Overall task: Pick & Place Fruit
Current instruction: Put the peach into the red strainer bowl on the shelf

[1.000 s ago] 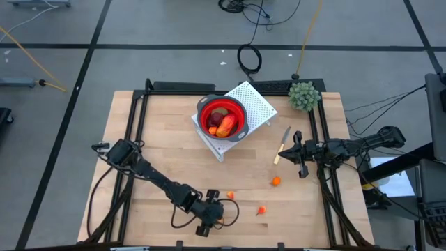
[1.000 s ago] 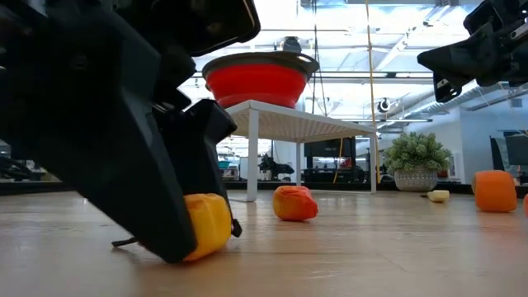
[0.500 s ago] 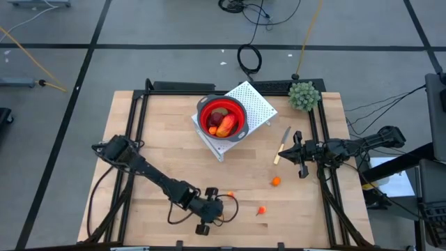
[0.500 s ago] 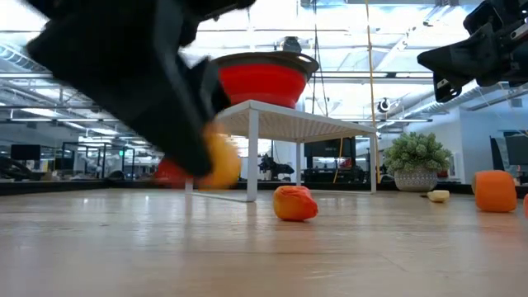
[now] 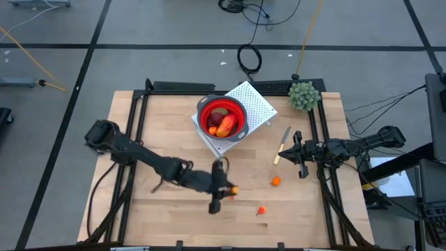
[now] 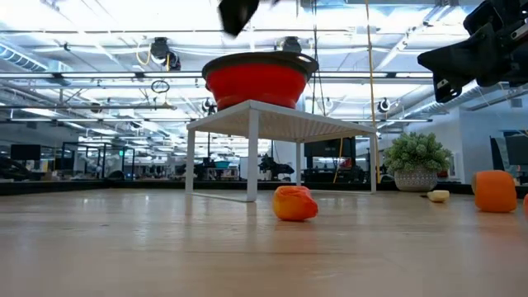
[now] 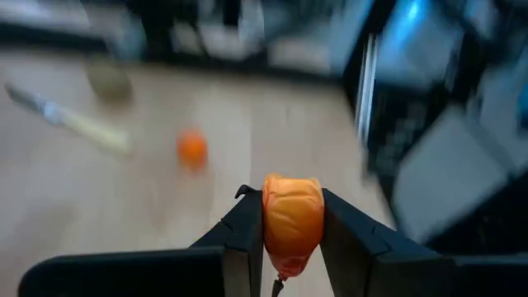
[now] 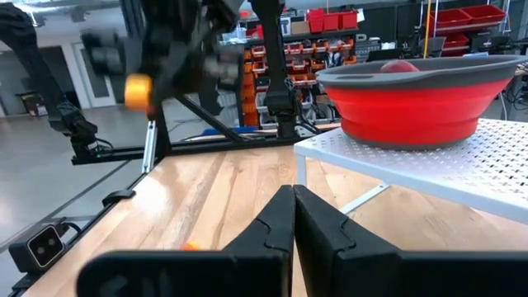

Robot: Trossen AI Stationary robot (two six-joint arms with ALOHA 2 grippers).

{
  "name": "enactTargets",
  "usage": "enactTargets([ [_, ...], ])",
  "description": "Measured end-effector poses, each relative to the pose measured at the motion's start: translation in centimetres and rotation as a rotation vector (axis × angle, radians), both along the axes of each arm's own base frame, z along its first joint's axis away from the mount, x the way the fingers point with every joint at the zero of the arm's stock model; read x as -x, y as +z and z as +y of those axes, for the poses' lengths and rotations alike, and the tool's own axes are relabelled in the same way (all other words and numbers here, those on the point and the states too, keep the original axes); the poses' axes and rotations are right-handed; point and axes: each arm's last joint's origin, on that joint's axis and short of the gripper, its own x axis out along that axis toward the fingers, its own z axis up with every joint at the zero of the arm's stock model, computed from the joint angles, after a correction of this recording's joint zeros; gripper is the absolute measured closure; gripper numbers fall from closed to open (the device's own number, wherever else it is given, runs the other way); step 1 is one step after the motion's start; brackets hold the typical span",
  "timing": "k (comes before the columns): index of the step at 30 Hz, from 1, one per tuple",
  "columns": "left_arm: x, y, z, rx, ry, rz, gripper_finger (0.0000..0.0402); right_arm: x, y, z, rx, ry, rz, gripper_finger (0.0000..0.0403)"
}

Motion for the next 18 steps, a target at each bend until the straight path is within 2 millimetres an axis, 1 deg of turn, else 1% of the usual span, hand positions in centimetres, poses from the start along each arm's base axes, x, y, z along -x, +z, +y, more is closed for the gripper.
enactTargets([
  [5, -0.7, 3.7, 1.3, 0.066, 0.089, -0.313, 0.0312, 0.0, 0.0, 0.0, 0.001, 0.000, 0.003, 0.0403],
  [9, -0.9, 6.2, 2.1, 0.062, 0.133, -0.573, 0.0312, 0.0, 0.0, 0.0, 0.001, 0.000, 0.003, 0.0403],
  [15, -0.4, 8.6, 3.3, 0.009, 0.221, -0.820, 0.0311, 0.0, 0.0, 0.0, 0.001, 0.000, 0.003, 0.0403],
  [18, -0.2, 9.3, 3.5, -0.017, 0.238, -0.890, 0.0311, 0.0, 0.0, 0.0, 0.001, 0.000, 0.003, 0.0403],
])
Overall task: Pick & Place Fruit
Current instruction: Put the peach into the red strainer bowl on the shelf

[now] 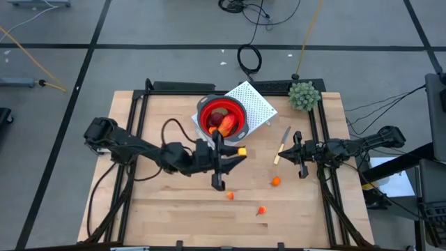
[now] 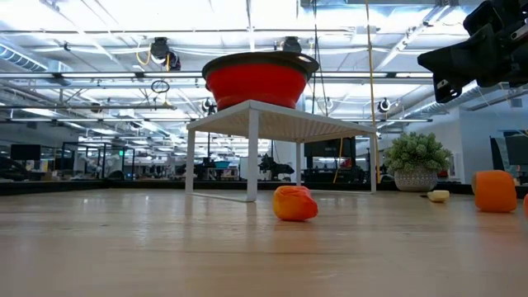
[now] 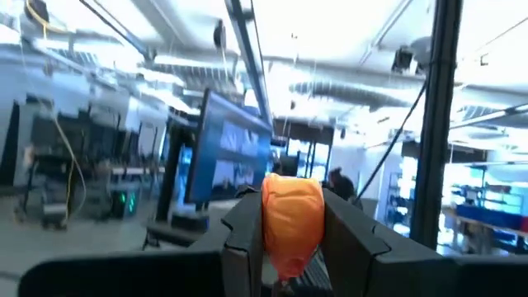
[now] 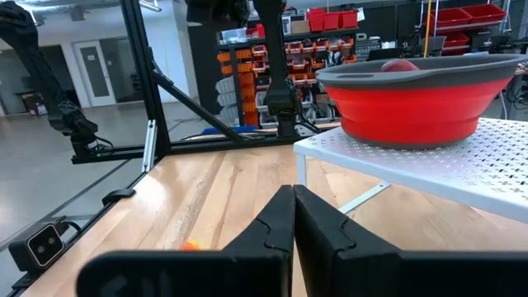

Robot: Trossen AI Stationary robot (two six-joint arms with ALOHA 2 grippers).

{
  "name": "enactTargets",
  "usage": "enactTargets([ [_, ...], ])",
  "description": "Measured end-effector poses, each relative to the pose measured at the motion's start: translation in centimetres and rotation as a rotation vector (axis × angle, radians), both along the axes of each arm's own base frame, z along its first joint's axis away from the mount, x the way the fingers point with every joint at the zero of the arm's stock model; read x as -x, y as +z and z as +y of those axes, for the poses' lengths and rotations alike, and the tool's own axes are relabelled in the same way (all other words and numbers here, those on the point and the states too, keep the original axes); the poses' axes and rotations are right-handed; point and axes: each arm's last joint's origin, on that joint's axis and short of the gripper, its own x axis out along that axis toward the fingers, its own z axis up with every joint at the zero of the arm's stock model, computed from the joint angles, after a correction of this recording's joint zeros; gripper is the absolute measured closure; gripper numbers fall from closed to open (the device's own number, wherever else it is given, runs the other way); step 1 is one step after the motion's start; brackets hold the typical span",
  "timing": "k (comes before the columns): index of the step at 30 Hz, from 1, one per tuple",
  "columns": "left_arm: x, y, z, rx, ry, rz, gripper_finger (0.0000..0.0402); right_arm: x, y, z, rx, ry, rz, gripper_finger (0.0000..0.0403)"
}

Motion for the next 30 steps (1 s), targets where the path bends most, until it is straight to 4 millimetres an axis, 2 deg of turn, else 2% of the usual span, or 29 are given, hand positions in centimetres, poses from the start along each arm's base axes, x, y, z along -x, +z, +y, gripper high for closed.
enactTargets([
  [4, 0.4, 0.6, 0.1, -0.003, 0.019, -0.075, 0.0311, 0.0, 0.0, 0.0, 0.000, 0.000, 0.000, 0.0403],
  [7, 0.6, 0.9, 0.4, 0.099, 0.042, -0.114, 0.0311, 0.0, 0.0, 0.0, 0.000, 0.000, 0.000, 0.0403],
  [16, 0.7, 0.7, 1.2, 0.706, 0.031, -0.204, 0.0311, 0.0, 0.0, 0.0, 0.000, 0.000, 0.001, 0.0403],
  [23, 0.9, 0.5, 1.5, 1.034, 0.008, -0.321, 0.0311, 0.0, -0.2, 0.0, 0.005, 0.000, 0.018, 0.0403],
  [30, 0.8, 0.4, 1.7, 1.117, -0.038, -0.357, 0.0311, 0.0, -0.4, 0.0, 0.012, 0.000, 0.043, 0.0403],
])
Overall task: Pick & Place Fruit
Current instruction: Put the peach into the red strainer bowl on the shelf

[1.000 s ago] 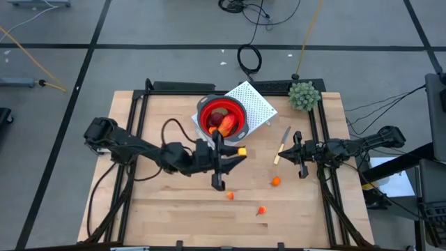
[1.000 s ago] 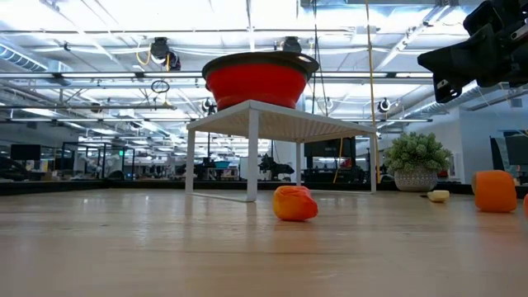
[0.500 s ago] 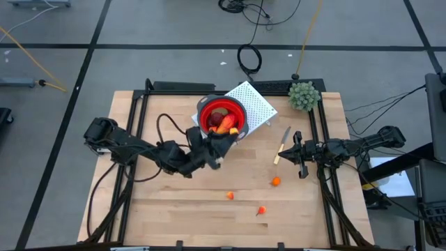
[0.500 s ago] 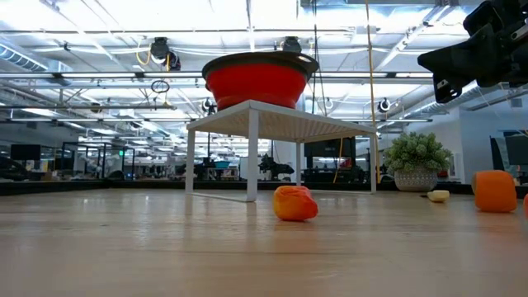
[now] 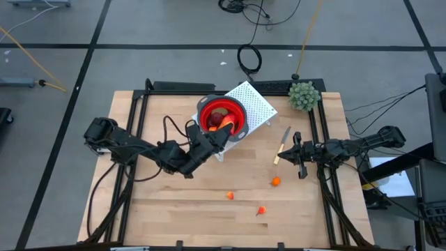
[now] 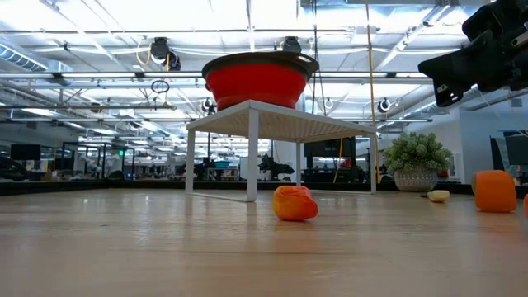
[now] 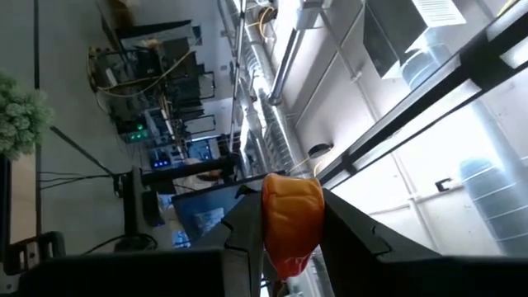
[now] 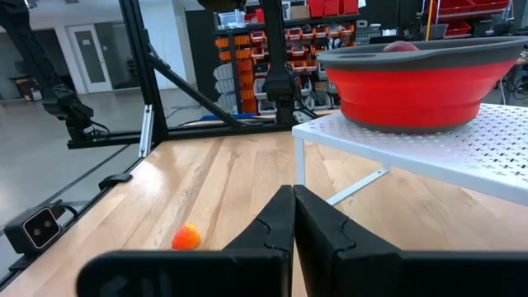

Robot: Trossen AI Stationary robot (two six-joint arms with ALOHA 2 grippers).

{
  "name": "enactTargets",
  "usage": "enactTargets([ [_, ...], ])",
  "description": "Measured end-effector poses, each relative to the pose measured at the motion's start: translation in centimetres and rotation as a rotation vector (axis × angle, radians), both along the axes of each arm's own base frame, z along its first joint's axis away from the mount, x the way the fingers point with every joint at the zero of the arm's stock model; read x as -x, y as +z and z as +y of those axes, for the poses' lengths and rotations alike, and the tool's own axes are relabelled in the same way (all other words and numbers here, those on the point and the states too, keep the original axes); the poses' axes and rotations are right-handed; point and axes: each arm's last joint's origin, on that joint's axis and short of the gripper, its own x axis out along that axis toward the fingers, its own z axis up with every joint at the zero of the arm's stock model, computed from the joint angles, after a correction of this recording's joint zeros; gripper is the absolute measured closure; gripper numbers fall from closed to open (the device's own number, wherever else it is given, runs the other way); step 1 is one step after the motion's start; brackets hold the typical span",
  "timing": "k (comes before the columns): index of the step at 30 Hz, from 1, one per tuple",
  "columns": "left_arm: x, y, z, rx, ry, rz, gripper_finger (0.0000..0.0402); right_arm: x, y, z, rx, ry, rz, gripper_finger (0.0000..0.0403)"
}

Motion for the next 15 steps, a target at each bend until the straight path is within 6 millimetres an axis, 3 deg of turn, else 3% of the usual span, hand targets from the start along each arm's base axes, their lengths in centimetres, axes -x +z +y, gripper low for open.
enactTargets([
  [15, -0.32, -0.60, 0.01, 0.075, -0.005, 0.018, 0.0311, 0.00, 0.00, 0.00, 0.000, 0.000, 0.000, 0.0403],
])
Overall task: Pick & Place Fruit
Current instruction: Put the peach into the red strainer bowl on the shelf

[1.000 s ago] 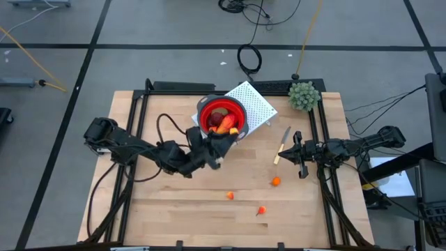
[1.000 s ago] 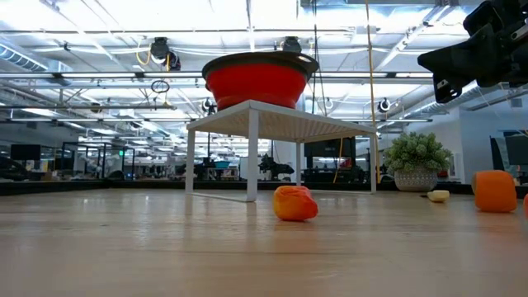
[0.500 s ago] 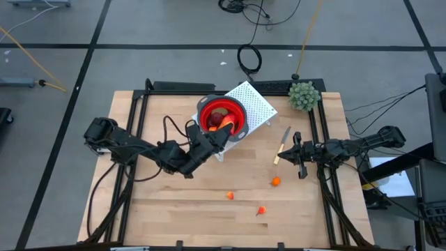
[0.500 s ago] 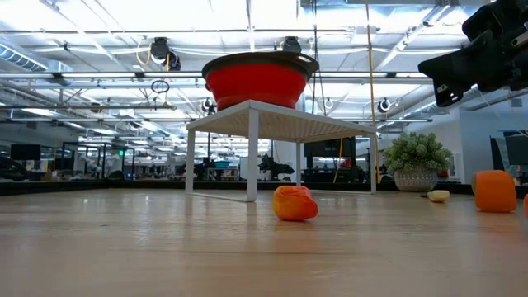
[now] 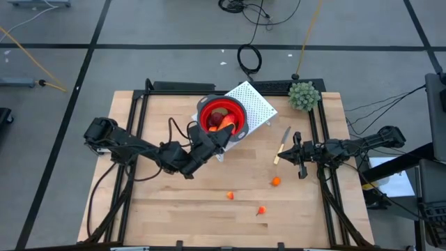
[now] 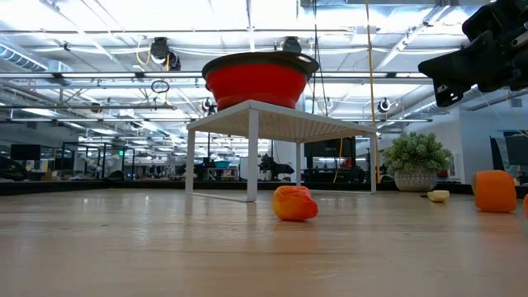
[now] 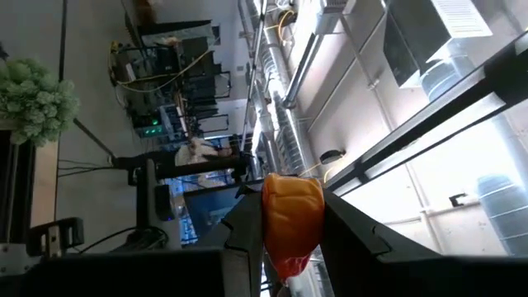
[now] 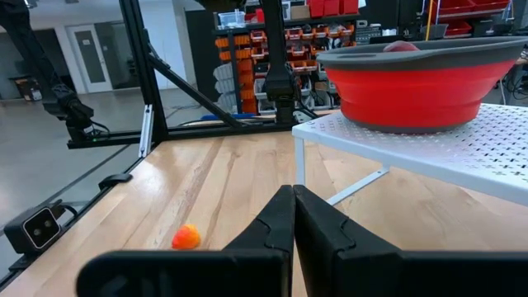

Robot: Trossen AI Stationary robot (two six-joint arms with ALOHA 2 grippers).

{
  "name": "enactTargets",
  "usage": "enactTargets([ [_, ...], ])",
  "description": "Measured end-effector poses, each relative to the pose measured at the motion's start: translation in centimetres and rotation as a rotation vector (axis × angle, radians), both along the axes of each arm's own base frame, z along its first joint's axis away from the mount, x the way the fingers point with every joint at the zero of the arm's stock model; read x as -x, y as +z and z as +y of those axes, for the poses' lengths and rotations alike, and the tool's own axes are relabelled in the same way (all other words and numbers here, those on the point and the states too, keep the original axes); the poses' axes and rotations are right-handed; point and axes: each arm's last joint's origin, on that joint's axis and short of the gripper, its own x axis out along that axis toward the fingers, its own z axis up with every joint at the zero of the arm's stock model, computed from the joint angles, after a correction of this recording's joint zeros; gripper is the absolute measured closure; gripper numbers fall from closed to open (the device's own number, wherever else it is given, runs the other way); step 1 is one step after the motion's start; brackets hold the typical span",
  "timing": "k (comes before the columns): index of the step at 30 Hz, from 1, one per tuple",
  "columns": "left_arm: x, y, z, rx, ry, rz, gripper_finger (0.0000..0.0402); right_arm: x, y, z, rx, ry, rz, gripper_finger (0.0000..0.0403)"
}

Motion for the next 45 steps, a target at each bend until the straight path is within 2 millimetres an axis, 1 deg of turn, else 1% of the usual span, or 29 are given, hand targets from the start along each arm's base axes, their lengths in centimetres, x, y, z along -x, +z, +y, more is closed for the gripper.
enactTargets([
  [4, -0.2, -0.3, 0.0, -0.013, 0.007, 0.042, 0.0311, 0.0, 0.0, 0.0, 0.000, 0.000, 0.000, 0.0403],
  [8, -0.3, -0.7, 0.0, -0.104, 0.070, 0.162, 0.0311, 0.0, 0.0, 0.0, 0.000, 0.000, 0.001, 0.0403],
  [11, -0.5, -1.0, 0.3, -0.170, 0.114, 0.255, 0.0311, 0.0, 0.0, 0.0, 0.000, 0.000, 0.001, 0.0403],
  [15, -0.8, -1.4, 1.0, -0.218, 0.144, 0.332, 0.0311, 0.0, 0.0, 0.0, 0.000, 0.000, 0.001, 0.0403],
  [19, -1.3, -2.1, 2.1, -0.242, 0.154, 0.412, 0.0311, 0.0, 0.0, 0.0, 0.000, 0.000, 0.001, 0.0403],
  [25, -2.2, -3.0, 4.4, -0.245, 0.084, 0.459, 0.0311, 0.0, 0.0, 0.0, 0.001, 0.000, 0.001, 0.0403],
  [29, -2.5, -3.2, 5.9, -0.264, 0.048, 0.477, 0.0311, 0.0, 0.0, 0.0, 0.001, 0.000, 0.001, 0.0403],
  [31, -2.6, -2.7, 6.7, -0.289, 0.022, 0.509, 0.0311, 0.0, 0.0, 0.0, 0.001, 0.000, 0.001, 0.0403],
  [33, -2.4, -1.5, 7.4, -0.313, -0.017, 0.571, 0.0311, 0.0, 0.0, 0.0, 0.000, -0.001, 0.000, 0.0403],
  [38, -1.7, 2.0, 9.1, -0.381, -0.091, 0.838, 0.0312, 0.0, 0.0, 0.0, 0.000, -0.001, 0.000, 0.0403],
  [41, -1.1, 3.7, 10.0, -0.446, -0.123, 0.985, 0.0312, 0.0, 0.0, 0.0, 0.000, -0.001, 0.000, 0.0403],
  [43, -0.7, 4.5, 10.5, -0.478, -0.128, 1.046, 0.0312, 0.0, 0.0, 0.0, 0.000, 0.000, 0.000, 0.0403],
  [45, -0.4, 4.6, 11.0, -0.504, -0.127, 1.110, 0.0312, 0.0, 0.0, 0.0, 0.000, -0.001, 0.000, 0.0403],
])
